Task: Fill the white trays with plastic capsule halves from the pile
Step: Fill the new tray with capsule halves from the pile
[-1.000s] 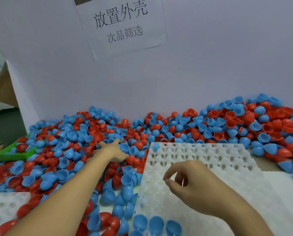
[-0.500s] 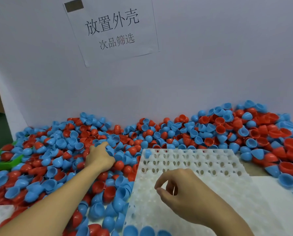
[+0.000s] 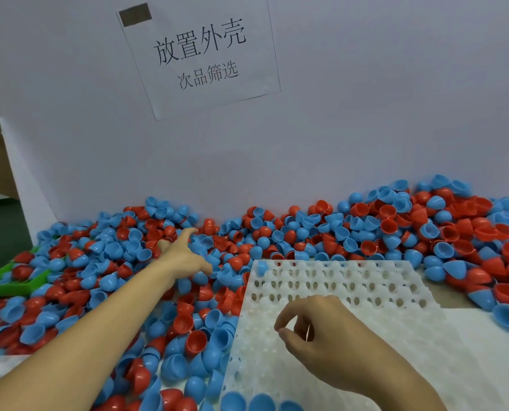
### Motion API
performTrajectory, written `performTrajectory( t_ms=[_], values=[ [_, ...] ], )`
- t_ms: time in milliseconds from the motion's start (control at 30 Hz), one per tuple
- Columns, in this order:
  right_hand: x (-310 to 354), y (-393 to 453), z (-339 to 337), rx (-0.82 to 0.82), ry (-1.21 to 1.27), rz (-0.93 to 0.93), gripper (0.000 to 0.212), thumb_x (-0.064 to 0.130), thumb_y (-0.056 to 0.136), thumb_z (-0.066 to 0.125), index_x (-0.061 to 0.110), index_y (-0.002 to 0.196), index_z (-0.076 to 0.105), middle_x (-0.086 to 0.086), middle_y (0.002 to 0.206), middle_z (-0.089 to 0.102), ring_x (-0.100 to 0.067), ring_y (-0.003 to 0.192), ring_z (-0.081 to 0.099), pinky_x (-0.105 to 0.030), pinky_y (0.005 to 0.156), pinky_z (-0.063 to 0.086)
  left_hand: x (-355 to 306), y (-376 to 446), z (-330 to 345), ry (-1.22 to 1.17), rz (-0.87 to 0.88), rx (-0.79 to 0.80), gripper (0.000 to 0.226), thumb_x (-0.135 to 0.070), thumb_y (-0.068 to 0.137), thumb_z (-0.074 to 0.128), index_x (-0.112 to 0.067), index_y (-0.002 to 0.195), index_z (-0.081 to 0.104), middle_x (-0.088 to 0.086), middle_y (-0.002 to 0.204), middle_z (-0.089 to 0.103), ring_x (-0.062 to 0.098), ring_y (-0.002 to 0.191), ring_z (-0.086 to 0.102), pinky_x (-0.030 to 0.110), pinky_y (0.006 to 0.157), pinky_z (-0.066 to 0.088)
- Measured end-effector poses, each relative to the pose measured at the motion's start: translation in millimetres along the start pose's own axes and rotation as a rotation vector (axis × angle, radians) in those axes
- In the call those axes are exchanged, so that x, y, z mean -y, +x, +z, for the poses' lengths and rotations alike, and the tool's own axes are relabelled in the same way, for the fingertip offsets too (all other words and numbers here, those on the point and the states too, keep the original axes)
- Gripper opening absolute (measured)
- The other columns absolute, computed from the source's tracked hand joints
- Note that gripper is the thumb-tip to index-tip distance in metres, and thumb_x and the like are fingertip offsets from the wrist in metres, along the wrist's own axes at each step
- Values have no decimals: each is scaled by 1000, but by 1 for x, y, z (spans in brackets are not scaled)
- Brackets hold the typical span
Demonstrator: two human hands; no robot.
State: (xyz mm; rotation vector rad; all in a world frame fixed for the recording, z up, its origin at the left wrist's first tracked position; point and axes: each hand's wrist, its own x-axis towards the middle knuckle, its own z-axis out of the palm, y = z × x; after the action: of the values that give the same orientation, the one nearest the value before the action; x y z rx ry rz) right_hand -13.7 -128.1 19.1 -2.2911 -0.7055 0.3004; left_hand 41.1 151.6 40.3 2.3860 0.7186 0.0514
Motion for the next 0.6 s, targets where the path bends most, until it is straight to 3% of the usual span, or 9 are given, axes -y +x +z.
performTrajectory(
  t_ms=[67, 167, 233, 367, 467, 600],
  values=[
    [0, 1, 0, 3, -3, 3, 15, 35, 97, 59, 36, 107, 70, 16, 78, 64, -2, 72, 63, -12, 57, 46, -10, 3, -1, 198, 57, 30, 99, -36, 75, 87, -38, 155, 28, 14, 156, 13, 39, 142, 31, 46, 113, 37],
    [1, 2, 1, 19, -1, 4, 16, 34, 97, 59, 35, 109, 69, 16, 78, 63, -2, 72, 63, -12, 59, 46, -22, 12, 10, 387, 126, 126, 92, -67, 82, 68, -36, 158, 25, 14, 166, 7, 38, 151, 21, 49, 118, 30],
    [1, 1, 2, 29, 3, 2, 16, 34, 97, 59, 34, 110, 69, 16, 78, 62, -3, 72, 63, -13, 61, 47, -23, 20, 24, 488, 72, 199, 89, -69, 88, 58, -34, 160, 19, 18, 166, 1, 41, 152, 15, 51, 119, 26],
    [-1, 1, 1, 14, 12, 5, 16, 34, 97, 59, 35, 110, 69, 14, 81, 64, -4, 74, 63, -15, 66, 49, -24, 37, 41, 558, -23, 136, 95, -65, 87, 62, -29, 160, 13, 23, 163, -3, 46, 151, 10, 52, 121, 26],
    [-3, 2, 1, 5, 13, 3, 16, 34, 97, 59, 34, 110, 69, 13, 81, 65, -4, 75, 64, -15, 65, 50, -28, 49, 47, 618, -48, 156, 101, -72, 87, 56, -25, 161, 6, 25, 166, -1, 48, 151, -1, 56, 122, 17],
    [-5, 3, 1, -4, 14, -4, 16, 34, 97, 59, 34, 108, 70, 13, 80, 66, -4, 74, 64, -15, 64, 49, -24, 54, 54, 567, -77, 14, 81, -73, 84, 58, -32, 150, 34, 21, 163, 5, 50, 146, 16, 58, 115, 26]
  ],
)
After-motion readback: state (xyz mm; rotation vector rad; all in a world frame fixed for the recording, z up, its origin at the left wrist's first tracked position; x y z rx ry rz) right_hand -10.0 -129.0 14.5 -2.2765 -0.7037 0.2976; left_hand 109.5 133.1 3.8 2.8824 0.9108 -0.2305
